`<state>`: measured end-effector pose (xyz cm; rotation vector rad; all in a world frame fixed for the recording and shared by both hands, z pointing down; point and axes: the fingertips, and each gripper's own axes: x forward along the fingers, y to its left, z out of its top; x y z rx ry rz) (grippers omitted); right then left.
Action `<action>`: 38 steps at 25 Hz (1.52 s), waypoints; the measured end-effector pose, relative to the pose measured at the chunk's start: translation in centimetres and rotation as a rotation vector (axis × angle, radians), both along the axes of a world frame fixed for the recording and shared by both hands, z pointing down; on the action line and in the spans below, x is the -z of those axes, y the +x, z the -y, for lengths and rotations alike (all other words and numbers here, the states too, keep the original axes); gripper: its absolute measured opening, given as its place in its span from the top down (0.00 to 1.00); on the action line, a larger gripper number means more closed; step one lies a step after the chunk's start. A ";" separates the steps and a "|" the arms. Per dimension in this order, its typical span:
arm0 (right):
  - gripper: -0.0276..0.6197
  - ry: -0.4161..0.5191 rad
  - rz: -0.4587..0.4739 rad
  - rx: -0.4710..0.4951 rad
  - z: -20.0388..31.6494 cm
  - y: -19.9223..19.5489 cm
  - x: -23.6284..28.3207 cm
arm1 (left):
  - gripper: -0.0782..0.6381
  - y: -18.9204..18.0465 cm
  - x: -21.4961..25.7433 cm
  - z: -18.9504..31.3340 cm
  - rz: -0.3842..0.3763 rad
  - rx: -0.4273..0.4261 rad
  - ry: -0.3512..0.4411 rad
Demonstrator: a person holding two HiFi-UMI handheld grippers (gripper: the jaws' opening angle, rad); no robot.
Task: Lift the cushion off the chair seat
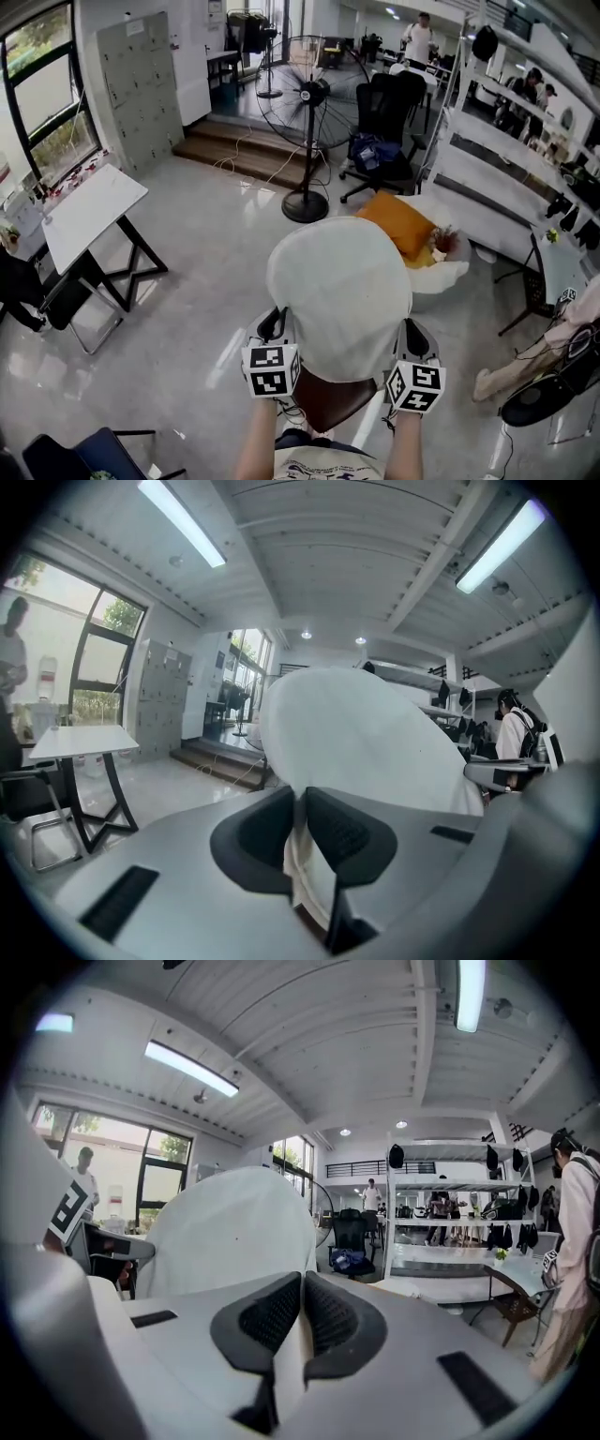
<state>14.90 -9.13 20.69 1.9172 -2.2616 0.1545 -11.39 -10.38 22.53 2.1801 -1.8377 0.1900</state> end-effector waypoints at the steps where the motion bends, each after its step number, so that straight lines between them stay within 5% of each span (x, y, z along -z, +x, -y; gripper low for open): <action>1: 0.91 0.011 0.004 0.002 -0.1 -0.2 0.6 | 0.81 -0.2 0.7 -0.2 0.001 0.002 0.014; 12: 0.91 0.078 0.028 0.018 -0.9 -0.2 3.1 | 0.81 -0.3 4.0 -1.6 0.022 0.020 0.082; 38: 0.91 0.086 0.041 0.020 0.2 -0.2 3.4 | 0.81 -0.3 4.1 -0.8 0.027 0.020 0.082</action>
